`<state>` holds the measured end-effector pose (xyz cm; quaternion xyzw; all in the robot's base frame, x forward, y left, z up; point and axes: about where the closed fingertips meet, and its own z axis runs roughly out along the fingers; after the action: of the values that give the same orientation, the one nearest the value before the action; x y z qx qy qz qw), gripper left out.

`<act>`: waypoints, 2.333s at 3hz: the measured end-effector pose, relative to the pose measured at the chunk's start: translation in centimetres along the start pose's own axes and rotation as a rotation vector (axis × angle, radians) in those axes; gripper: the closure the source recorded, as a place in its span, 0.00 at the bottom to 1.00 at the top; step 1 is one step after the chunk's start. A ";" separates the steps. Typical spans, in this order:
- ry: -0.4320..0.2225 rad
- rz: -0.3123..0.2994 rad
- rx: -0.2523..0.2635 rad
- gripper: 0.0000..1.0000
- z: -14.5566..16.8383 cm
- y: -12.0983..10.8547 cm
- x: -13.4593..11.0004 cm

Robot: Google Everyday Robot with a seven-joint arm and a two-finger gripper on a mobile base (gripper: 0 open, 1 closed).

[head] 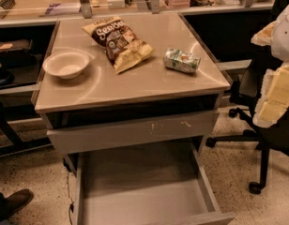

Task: Place 7up can into middle drawer

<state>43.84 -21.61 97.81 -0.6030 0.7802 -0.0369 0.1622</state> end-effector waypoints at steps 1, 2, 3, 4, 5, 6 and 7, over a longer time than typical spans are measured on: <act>0.007 -0.003 0.018 0.00 0.0 -0.7 -0.5; 0.018 -0.007 0.031 0.00 1.3 -3.8 -2.5; 0.037 -0.024 0.030 0.00 3.3 -7.6 -5.2; 0.079 -0.031 0.031 0.00 6.0 -11.9 -7.5; 0.065 -0.039 0.043 0.00 6.1 -12.4 -8.3; 0.038 -0.017 0.053 0.00 7.8 -14.2 -8.3; 0.023 -0.013 0.046 0.00 10.5 -16.9 -9.0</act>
Offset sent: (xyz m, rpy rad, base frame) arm 0.1014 0.0356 0.0024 -0.0448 -0.0279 0.0054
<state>64.69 -16.11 94.03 -0.6038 0.7770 -0.0629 0.1666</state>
